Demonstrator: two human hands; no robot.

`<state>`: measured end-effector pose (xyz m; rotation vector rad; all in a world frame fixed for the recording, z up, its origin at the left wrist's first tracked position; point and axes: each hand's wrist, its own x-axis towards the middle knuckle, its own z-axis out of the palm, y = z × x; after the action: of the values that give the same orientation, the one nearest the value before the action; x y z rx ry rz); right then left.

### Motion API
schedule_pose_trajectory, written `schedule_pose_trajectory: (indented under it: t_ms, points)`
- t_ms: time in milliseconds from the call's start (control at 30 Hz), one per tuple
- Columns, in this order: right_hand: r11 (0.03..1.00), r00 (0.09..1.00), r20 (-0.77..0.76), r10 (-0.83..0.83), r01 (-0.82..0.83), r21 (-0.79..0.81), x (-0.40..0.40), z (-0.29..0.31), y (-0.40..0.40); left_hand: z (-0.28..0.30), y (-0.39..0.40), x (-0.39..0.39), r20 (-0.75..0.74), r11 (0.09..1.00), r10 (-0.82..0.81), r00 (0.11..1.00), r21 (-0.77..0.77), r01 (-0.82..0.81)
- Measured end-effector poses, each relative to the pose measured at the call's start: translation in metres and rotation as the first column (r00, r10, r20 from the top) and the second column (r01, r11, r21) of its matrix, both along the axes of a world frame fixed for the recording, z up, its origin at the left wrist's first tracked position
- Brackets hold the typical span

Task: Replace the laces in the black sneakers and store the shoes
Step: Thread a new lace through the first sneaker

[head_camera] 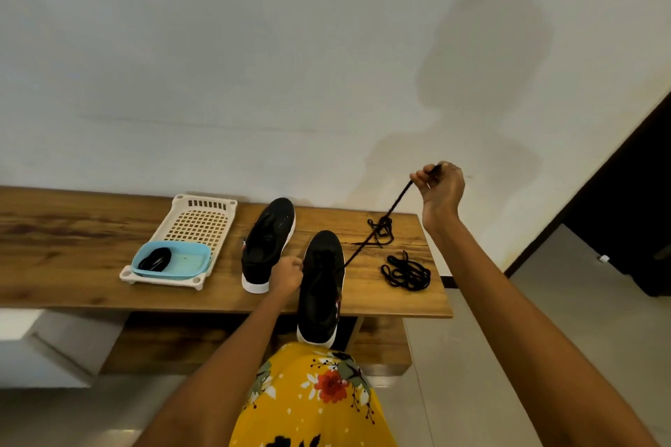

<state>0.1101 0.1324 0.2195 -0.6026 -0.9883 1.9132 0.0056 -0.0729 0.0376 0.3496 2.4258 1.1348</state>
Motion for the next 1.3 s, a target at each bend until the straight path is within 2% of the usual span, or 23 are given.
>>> schedule_pose_trajectory:
  t_ms: [67,100,167,233,300,367,400,433,533,600,767,833,1000,1067,1167,1300]
  points:
    - [0.998,0.971,0.240,0.010,-0.023,0.051,-0.001,-0.024,-0.004,-0.005,-0.001,-0.001,0.020,0.998,-0.060,0.998,-0.006,0.060]
    - [0.995,0.928,0.372,0.033,-0.065,0.075,-0.002,-0.042,-0.009,-0.006,-0.001,0.000,0.023,0.996,-0.085,0.996,-0.011,0.086]
    - [0.972,0.798,0.601,0.051,-0.179,0.155,-0.005,-0.082,-0.022,-0.009,0.000,0.001,0.016,0.993,-0.116,0.993,-0.022,0.117]
    - [0.921,0.671,0.739,0.068,-0.327,0.212,-0.008,-0.123,-0.039,-0.012,0.001,0.001,0.008,0.989,-0.141,0.990,-0.038,0.141]
    - [0.817,0.503,0.860,0.088,-0.531,0.226,-0.013,-0.155,-0.053,-0.018,0.001,-0.002,-0.019,0.986,-0.158,0.987,-0.056,0.157]
    - [0.663,0.278,0.955,0.100,-0.735,0.145,-0.018,-0.176,-0.064,-0.023,0.002,-0.004,-0.062,0.986,-0.159,0.985,-0.067,0.155]
    - [0.595,0.194,0.977,0.086,-0.797,0.106,-0.019,-0.184,-0.068,-0.024,0.002,-0.005,-0.081,0.986,-0.156,0.984,-0.065,0.151]
    - [0.554,0.154,0.987,0.054,-0.827,0.099,-0.021,-0.192,-0.071,-0.025,0.003,-0.005,-0.090,0.988,-0.147,0.985,-0.051,0.143]
    - [0.607,0.210,0.976,-0.052,-0.770,0.198,-0.022,-0.198,-0.075,-0.028,0.007,-0.006,-0.038,0.995,-0.089,0.995,0.032,0.090]
    - [0.646,0.253,0.963,-0.094,-0.720,0.253,-0.021,-0.199,-0.071,-0.030,0.006,-0.006,0.043,0.995,-0.001,0.999,0.097,-0.003]
    - [0.741,0.298,0.952,-0.071,-0.624,0.250,-0.014,-0.211,-0.069,-0.040,-0.005,-0.004,0.302,0.955,0.135,0.944,0.214,-0.205]
    - [0.760,0.290,0.954,-0.078,-0.602,0.245,-0.013,-0.211,-0.074,-0.040,-0.005,0.000,0.349,0.937,0.165,0.923,0.237,-0.257]
    - [0.728,0.172,0.973,-0.157,-0.646,0.231,-0.009,-0.206,-0.072,-0.037,-0.007,-0.002,0.266,0.955,0.143,0.953,0.217,-0.204]
    - [0.702,0.153,0.967,-0.203,-0.665,0.253,-0.009,-0.207,-0.071,-0.039,-0.009,-0.005,0.242,0.963,0.139,0.960,0.195,-0.188]
    - [0.661,0.219,0.947,-0.235,-0.678,0.321,-0.014,-0.211,-0.064,-0.041,-0.009,-0.013,0.206,0.960,0.126,0.970,0.221,-0.172]
    - [0.691,0.401,0.900,-0.172,-0.602,0.400,-0.029,-0.218,-0.052,-0.044,0.006,-0.029,-0.006,0.986,-0.011,1.000,0.168,0.012]
